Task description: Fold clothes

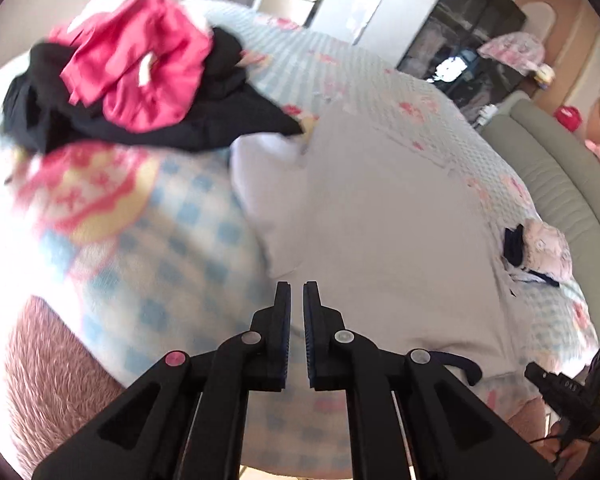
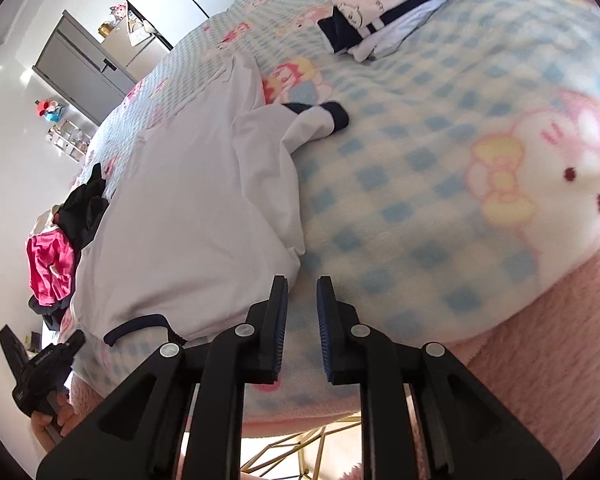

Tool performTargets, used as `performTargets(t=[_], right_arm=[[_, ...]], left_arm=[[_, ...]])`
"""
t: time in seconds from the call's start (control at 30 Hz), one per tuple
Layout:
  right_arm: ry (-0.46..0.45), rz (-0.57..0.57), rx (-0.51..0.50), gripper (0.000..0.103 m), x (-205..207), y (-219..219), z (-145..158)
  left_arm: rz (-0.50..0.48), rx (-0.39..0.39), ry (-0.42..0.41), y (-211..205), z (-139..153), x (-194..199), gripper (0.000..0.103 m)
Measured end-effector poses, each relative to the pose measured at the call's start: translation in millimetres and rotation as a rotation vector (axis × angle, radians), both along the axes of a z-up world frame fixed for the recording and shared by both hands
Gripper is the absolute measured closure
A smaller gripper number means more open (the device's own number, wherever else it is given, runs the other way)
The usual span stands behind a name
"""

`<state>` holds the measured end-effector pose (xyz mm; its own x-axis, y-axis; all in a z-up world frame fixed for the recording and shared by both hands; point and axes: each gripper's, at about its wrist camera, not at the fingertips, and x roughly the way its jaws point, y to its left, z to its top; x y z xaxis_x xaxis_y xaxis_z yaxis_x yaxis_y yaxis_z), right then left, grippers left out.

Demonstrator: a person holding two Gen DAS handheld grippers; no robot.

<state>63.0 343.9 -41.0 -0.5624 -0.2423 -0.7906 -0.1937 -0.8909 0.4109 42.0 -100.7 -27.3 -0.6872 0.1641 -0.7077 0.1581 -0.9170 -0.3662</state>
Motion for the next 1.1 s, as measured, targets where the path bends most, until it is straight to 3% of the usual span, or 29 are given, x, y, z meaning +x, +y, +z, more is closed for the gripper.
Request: performTargets(t=[0.1,0.17,0.27,0.33,0.37,0.57,0.67,0.87,0.97,1.1], right_arm=[[0.054,0.017,0.006,0.088,-1,-3,17],[0.051,0.028,-0.001,0.087,-5,-7,17],[0.028,0.045,-0.024,0.087,-6,-14,10],[0.021,0.070,-0.018,0.087,-5,-17,8],[0.021,0.080,-0.011,0.087,-4,-19,8],[0.020,0.113,0.010,0.086,-16,-24,1],[-0.018,0.171,-0.001,0.086,-25,-33,-16],[-0.095,0.198,-0.010,0.086,-18,-35,-44],[-0.085,0.195,0.020,0.086,-12,-34,-35],[0.021,0.215,0.022,0.086,-10,-39,-7]], left_arm=[[-0.244,0.045,0.050,50,17,-20,0.089],[-0.414,0.105,0.036,88,15,-35,0.076],[-0.617,0.179,0.030,149,11,-51,0.076],[-0.685,0.088,-0.004,188,8,-62,0.076],[-0.700,0.049,-0.024,202,2,-67,0.078],[-0.696,-0.004,-0.196,245,-45,-78,0.079],[-0.684,0.099,-0.284,241,-66,-69,0.079],[-0.741,0.121,-0.326,230,-71,-39,0.079],[-0.711,0.154,-0.239,208,-49,-36,0.079],[-0.639,0.205,-0.099,173,-16,-38,0.077]])
